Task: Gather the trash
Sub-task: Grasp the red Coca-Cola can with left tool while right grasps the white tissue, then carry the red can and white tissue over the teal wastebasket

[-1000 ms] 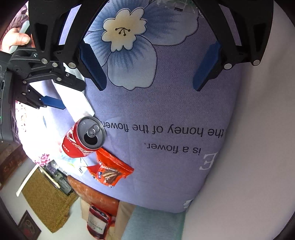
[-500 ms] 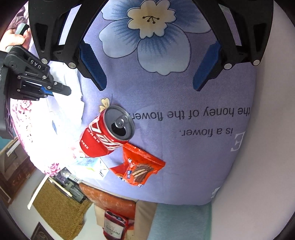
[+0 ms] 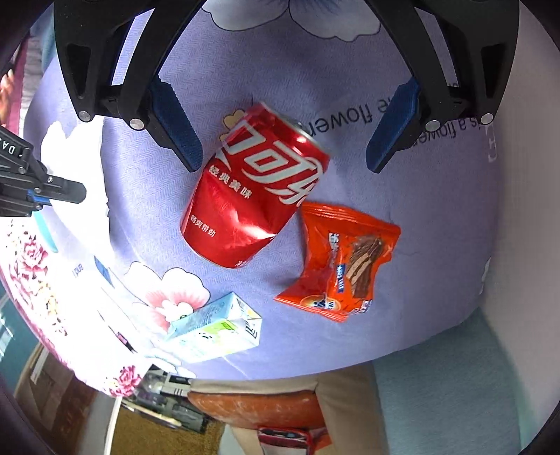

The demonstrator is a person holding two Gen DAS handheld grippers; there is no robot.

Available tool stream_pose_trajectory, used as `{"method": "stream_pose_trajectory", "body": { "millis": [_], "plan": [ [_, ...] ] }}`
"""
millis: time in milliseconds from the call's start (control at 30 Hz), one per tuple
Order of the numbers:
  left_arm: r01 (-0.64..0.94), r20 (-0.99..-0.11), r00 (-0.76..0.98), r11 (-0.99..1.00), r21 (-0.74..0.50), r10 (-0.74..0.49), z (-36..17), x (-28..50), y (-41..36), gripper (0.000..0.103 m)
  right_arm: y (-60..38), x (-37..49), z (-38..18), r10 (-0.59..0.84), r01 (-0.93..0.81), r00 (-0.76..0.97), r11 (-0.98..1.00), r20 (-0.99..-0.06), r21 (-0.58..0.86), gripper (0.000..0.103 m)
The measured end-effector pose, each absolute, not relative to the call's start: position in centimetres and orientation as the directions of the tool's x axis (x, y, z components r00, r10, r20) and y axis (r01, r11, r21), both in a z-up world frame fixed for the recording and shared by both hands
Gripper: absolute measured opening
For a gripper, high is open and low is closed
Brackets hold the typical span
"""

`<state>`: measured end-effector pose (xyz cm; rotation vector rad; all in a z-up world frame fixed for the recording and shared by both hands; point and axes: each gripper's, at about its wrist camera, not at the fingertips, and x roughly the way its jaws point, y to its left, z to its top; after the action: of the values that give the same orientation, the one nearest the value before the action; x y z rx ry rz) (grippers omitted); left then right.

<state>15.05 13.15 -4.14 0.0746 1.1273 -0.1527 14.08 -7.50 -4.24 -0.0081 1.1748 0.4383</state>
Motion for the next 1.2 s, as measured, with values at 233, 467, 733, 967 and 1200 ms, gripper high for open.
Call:
{"method": "stream_pose_trajectory", "body": {
  "millis": [233, 467, 733, 967, 1200],
  "plan": [
    [0.223, -0.913, 0.402, 0.975, 0.024, -0.069, -5.2, 16.9, 11.1, 0.095, -9.4, 15.5, -5.6, 0.329, -0.293, 0.304, 0.925, -0.894, 0.240, 0.007],
    [0.239, -0.904, 0.422, 0.970, 0.037, -0.069, -5.3, 16.7, 9.3, 0.079, -10.9, 15.7, -5.9, 0.346, -0.276, 0.305, 0.924, -0.887, 0.265, 0.007],
    [0.199, -0.898, 0.432, 0.980, 0.002, -0.086, -4.9, 13.7, 6.9, 0.077, -12.9, 14.9, -5.1, 0.367, -0.255, 0.329, 0.922, -0.870, 0.293, 0.007],
    [0.224, -0.892, 0.436, 0.974, -0.023, -0.122, -3.7, 11.3, 2.6, 0.077, -16.2, 13.5, -3.7, 0.372, -0.213, 0.379, 0.926, -0.847, 0.311, 0.007],
    [0.275, -0.891, 0.422, 0.960, -0.049, -0.167, -3.1, 9.8, -2.7, 0.077, -20.9, 11.8, -2.6, 0.367, -0.152, 0.434, 0.930, -0.823, 0.334, 0.007]
  ]
}}
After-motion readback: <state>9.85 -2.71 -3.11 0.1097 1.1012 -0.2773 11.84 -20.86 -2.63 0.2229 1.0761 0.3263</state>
